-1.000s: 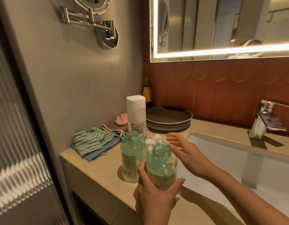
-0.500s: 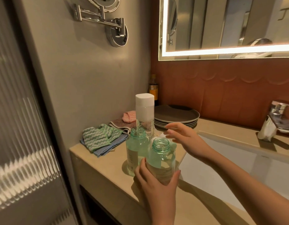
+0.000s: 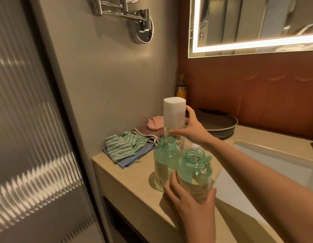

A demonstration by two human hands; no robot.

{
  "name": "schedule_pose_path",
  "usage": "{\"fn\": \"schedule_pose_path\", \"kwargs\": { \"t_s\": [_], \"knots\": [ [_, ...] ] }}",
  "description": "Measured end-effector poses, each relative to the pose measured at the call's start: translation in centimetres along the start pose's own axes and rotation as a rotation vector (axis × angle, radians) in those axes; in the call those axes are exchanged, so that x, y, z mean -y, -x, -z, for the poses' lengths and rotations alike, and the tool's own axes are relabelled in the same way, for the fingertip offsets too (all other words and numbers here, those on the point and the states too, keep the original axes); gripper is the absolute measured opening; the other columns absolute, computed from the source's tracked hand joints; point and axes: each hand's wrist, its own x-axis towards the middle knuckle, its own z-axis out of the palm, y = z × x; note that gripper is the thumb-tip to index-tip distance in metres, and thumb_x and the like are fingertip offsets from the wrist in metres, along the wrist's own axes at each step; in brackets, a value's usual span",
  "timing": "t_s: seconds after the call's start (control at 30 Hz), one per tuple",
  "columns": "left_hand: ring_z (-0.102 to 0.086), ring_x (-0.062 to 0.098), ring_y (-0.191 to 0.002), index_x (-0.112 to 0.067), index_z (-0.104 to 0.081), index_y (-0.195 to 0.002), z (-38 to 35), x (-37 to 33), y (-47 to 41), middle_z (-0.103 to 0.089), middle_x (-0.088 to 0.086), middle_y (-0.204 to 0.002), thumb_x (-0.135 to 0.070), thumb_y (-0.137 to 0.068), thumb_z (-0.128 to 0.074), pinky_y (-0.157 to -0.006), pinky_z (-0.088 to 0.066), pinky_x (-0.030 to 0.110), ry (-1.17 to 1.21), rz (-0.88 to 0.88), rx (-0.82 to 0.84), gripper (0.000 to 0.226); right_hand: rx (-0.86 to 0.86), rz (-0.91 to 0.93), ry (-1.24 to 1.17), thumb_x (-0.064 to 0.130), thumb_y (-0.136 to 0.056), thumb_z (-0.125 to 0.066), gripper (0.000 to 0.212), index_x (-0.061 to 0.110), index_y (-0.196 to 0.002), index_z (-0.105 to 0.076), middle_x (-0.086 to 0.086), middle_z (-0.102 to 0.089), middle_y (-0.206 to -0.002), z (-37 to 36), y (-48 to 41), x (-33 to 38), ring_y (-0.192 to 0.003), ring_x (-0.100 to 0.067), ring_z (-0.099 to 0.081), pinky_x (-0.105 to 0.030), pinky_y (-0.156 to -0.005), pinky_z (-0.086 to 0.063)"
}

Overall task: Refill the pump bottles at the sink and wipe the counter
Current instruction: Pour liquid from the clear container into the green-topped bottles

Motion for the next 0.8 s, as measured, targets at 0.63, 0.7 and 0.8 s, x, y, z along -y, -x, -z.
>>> {"fn": "schedule_pose_path", "kwargs": {
  "t_s": [0.63,0.7,0.8],
  "knots": [
    [-0.034,0.015,-0.109,-0.013,-0.045,-0.131,-0.7,1.2,-0.3,-0.044,0.003,-0.123,-0.028,-0.038,-0.093,-0.103,-0.034,0.042,-0.065,-0.113,-0.091,0.106,-0.250,0.168,-0.014,0.018,-0.061,-0.087,0.082,0.023,-0.126,-0.037,0.001,-0.054,-0.113,-0.4,-0.7,2.6,-0.105,-0.017,-0.053,-0.029,-0.081,-0.049],
    [-0.034,0.018,-0.111,-0.014,-0.044,-0.131,-0.7,1.2,-0.3,-0.045,0.004,-0.124,-0.028,-0.038,-0.093,-0.104,-0.033,0.044,-0.072,-0.116,-0.090,0.107,-0.256,0.216,-0.005,0.019,-0.061,-0.086,0.079,0.022,-0.123,-0.038,0.000,-0.054,-0.114,0.7,-0.3,4.3,-0.106,-0.018,-0.054,-0.031,-0.082,-0.051],
    [-0.033,0.024,-0.117,-0.014,-0.041,-0.133,-0.3,0.8,-0.2,-0.043,0.006,-0.128,-0.028,-0.039,-0.093,-0.108,-0.028,0.046,-0.075,-0.067,-0.065,0.109,-0.273,0.272,0.016,0.020,-0.062,-0.085,0.073,0.024,-0.118,-0.038,0.002,-0.054,-0.110,2.5,0.9,6.5,-0.104,-0.016,-0.054,-0.022,-0.073,-0.050]
  ]
}}
